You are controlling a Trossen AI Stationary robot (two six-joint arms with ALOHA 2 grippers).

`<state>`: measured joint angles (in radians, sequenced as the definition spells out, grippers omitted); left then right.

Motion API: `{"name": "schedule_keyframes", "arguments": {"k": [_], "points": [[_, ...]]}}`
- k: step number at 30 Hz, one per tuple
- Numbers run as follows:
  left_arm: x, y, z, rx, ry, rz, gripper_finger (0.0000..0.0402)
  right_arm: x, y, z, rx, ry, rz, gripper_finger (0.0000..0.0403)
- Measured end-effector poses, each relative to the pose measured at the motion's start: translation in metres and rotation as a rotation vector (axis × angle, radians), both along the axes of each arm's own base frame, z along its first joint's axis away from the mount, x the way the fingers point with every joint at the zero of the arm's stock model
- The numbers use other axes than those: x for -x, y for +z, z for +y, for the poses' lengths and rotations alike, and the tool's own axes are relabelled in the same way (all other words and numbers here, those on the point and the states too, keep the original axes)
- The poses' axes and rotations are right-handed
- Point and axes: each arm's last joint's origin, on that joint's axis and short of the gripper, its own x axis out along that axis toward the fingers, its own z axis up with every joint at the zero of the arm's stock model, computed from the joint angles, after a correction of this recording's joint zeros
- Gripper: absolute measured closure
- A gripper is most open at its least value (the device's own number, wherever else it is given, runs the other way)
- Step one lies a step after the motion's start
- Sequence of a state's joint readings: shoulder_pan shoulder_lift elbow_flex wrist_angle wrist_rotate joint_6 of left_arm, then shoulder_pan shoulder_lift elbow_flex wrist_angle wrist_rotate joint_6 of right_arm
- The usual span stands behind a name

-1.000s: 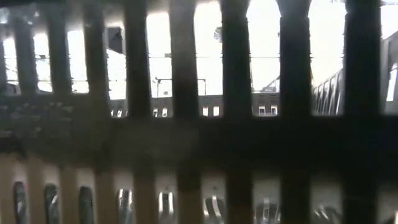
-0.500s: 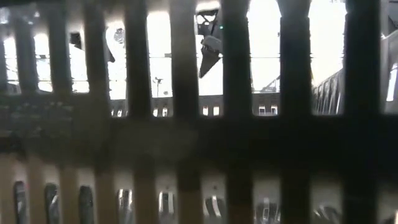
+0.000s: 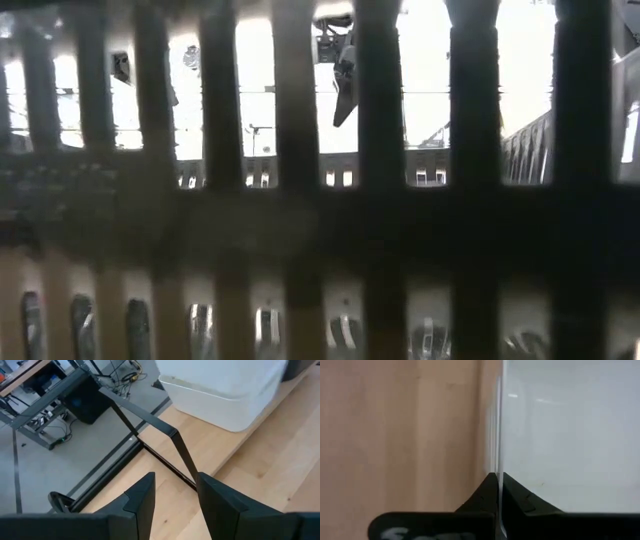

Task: Stack baskets on shelf by color
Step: Stack the right white bin into the white bin on the shelf

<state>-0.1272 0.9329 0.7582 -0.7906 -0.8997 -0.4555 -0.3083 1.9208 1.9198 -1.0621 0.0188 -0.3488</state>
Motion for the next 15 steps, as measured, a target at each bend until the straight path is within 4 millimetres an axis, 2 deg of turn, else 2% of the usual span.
{"name": "schedule_keyframes", "arguments": {"k": [3, 15], "points": [[-0.0001, 0.0, -0.0001, 0.001, 0.0, -0.002, 0.0254, 0.0023, -0.0025, -0.0004, -0.046, -0.006, 0.02, 0.0403], [-0.0075, 0.006, -0.0005, -0.041, -0.052, -0.029, 0.0254, 0.005, -0.0041, -0.0001, -0.049, -0.018, 0.054, 0.0393]]}}
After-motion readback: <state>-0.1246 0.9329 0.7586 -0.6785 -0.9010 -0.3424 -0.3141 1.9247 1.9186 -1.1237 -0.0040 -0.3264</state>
